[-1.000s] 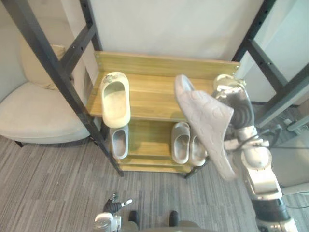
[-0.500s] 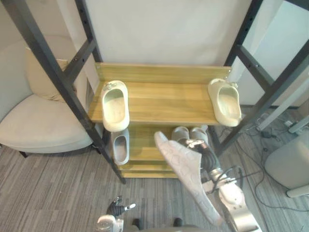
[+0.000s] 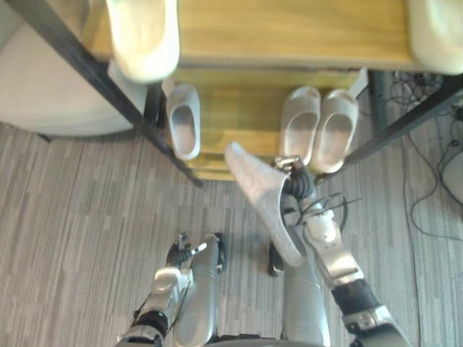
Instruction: Organize the slippers on the shoe rack
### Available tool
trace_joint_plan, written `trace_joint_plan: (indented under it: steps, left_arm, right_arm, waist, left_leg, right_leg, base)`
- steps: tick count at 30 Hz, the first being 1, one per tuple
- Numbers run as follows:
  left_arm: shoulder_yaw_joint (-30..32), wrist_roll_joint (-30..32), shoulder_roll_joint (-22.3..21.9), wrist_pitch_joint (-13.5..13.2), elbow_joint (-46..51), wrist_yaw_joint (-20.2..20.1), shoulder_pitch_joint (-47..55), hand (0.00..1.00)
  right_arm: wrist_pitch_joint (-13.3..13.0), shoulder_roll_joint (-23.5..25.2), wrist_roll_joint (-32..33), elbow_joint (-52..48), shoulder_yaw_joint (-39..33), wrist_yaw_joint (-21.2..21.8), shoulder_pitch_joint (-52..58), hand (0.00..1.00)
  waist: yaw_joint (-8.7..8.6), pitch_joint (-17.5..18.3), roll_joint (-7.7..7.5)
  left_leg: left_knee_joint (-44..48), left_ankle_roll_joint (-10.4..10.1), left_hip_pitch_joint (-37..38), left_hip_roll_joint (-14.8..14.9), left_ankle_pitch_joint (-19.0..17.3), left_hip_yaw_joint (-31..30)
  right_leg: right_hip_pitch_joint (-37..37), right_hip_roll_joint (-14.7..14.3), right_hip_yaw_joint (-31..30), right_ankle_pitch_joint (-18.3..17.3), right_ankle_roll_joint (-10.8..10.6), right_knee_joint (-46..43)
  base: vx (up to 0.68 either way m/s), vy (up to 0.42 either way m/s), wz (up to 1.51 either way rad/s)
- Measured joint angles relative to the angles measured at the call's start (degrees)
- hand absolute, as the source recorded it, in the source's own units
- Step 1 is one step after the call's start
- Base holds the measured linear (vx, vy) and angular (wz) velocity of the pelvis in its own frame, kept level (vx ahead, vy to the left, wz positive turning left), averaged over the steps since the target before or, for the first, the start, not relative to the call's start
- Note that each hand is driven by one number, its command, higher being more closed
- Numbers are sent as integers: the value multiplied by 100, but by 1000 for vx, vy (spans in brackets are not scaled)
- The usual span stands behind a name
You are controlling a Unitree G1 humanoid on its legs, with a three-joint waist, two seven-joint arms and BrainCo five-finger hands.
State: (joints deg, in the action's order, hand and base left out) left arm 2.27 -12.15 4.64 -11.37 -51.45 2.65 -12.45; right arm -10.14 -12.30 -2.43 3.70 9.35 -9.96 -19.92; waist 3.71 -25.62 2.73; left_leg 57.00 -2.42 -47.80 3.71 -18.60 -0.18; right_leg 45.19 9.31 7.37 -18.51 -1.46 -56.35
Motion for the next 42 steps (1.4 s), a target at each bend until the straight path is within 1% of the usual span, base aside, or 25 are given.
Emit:
trace_joint_plan:
  steps: [1,2,4,5,7,9,10,12,13,14,15,22,24,25,27,29,33,34,35,39,42]
  left_arm:
    - [152,-59,-60,-48,169,50,-102,0]
    - [210,-76,-83,-66,249,76,-143,0]
    - [365,-160,-149,-105,506,129,-309,0]
    - [370,-160,-146,-133,591,145,-328,0]
    - [539,-155,-146,-172,721,235,-363,0]
    - [611,-144,-70,-124,566,359,-335,0]
    - [676,-144,-53,-41,411,417,-270,0]
    - [701,-144,-50,60,248,487,-171,0]
    - [702,-142,-72,103,167,500,-87,0]
    - [686,-138,-87,104,136,503,-56,0]
    - [669,-125,-99,151,141,499,-39,0]
    - [615,-31,-100,165,144,514,-47,0]
    - [558,-29,-94,170,142,615,-58,0]
    - [557,-29,-93,170,142,617,-58,0]
    - [539,-29,-93,183,136,625,-65,0]
    - [473,-29,-95,185,135,637,-96,0]
    - [434,-29,-104,181,129,736,-148,0]
    - [426,-29,-112,182,120,738,-168,0]
    - [424,-30,-126,182,121,743,-191,0]
    - [427,-30,-139,180,75,848,-247,0]
    - [455,-30,-153,181,61,854,-273,0]
  right_arm:
    - [13,-7,-15,0,-73,-150,-284,100]
    - [21,-6,-24,0,-103,-209,-401,100]
    - [61,-14,-115,2,-282,-446,-850,100]
    - [71,-27,-168,3,-341,-502,-970,100]
    - [125,-105,-205,21,-518,-752,-1351,100]
    - [165,-178,-210,87,-614,-950,-1637,100]
    - [183,-179,-213,234,-715,-1097,-1861,100]
    - [203,-232,-217,395,-832,-1195,-2099,100]
    - [292,-323,-244,559,-913,-1342,-2292,100]
    - [318,-362,-271,662,-933,-1388,-2383,100]
    - [400,-412,-351,826,-951,-1457,-2597,100]
    - [750,-487,-700,1738,-989,-1757,-3770,100]
    - [938,-577,-893,2114,-990,-1772,-4105,100]
    - [948,-580,-895,2151,-993,-1777,-4141,100]
    - [1051,-580,-898,2493,-1081,-1817,-4430,100]
    - [1120,-583,-899,2748,-1150,-1832,-4629,100]
    - [1215,-583,-900,3182,-1154,-1842,-5017,100]
    - [1239,-583,-898,3332,-1159,-1852,-5145,0]
    - [1265,-583,-894,3392,-1166,-1864,-5222,0]
    - [1296,-574,-886,3649,-1188,-1929,-5402,0]
    - [1301,-562,-874,3835,-1403,-2012,-5552,0]
  waist:
    - [28,-50,-18]
    - [45,-76,-38]
    - [153,-195,-55]
    - [178,-206,-53]
    - [281,-209,-59]
    - [321,-224,-81]
    - [346,-256,-124]
    - [403,-267,-137]
    - [476,-269,-141]
    - [512,-270,-142]
    - [546,-270,-142]
    - [603,-269,-142]
    - [627,-267,-140]
    - [627,-267,-140]
    - [642,-266,-138]
    - [686,-264,-138]
    - [766,-246,-133]
    - [799,-245,-133]
    - [833,-245,-133]
    - [860,-244,-132]
    - [884,-244,-132]
  left_leg:
    - [283,-32,-397,-13,-26,-78]
    - [381,-43,-535,-16,-34,-88]
    - [721,-94,-966,-6,-79,-159]
    - [806,-107,-1097,-8,-87,-191]
    - [1062,-160,-1452,-13,-118,-248]
    - [1164,-180,-1638,-21,-126,-304]
    - [1210,-201,-1718,-22,-133,-349]
    - [1255,-211,-1843,-22,-130,-379]
    - [1305,-210,-1933,-23,-127,-409]
    - [1338,-214,-1964,-23,-130,-417]
    - [1372,-220,-2029,-35,-132,-437]
    - [1434,-292,-2231,-69,-128,-529]
    - [1437,-313,-2280,-77,-116,-594]
    - [1438,-317,-2289,-79,-114,-606]
    - [1459,-338,-2341,-105,-103,-696]
    - [1460,-341,-2352,-124,-102,-712]
    - [1519,-348,-2470,-147,-106,-820]
    - [1530,-358,-2511,-154,-101,-845]
    - [1530,-379,-2541,-166,-88,-848]
    - [1535,-448,-2574,-218,-48,-894]
    - [1534,-451,-2618,-232,-46,-947]
  right_leg:
    - [368,49,47,-96,39,-318]
    - [508,68,48,-122,32,-449]
    - [939,84,63,-217,116,-831]
    - [1057,93,80,-235,107,-931]
    - [1390,128,128,-328,153,-1222]
    - [1561,155,171,-374,190,-1355]
    - [1650,156,183,-401,217,-1421]
    - [1746,156,235,-422,243,-1469]
    - [1818,164,266,-455,255,-1529]
    - [1845,168,269,-479,265,-1567]
    - [1896,177,282,-517,263,-1621]
    - [2067,214,365,-610,305,-1740]
    - [2076,217,434,-631,324,-1745]
    - [2076,217,444,-634,328,-1745]
    - [2077,218,511,-666,332,-1764]
    - [2087,237,524,-694,334,-1792]
    - [2137,258,646,-738,404,-1840]
    - [2165,269,671,-749,420,-1862]
    - [2206,282,673,-753,427,-1884]
    - [2229,323,704,-774,446,-1933]
    - [2246,325,749,-778,452,-1933]
  base:
    - [-152,-44,20]
    - [-170,-52,16]
    - [-145,-54,6]
    - [-123,-52,6]
    - [-87,-40,9]
    - [-67,-44,9]
    - [-54,-46,7]
    - [-24,-27,6]
    - [-12,-19,7]
    - [-7,-19,10]
    - [-4,-15,9]
    - [-8,-11,6]
    - [-9,-3,8]
    - [-10,-2,8]
    - [-10,-1,11]
    - [-16,-2,9]
    - [-23,-1,7]
    - [-28,-9,8]
    - [-24,-8,7]
    - [-20,-3,8]
    - [-17,5,3]
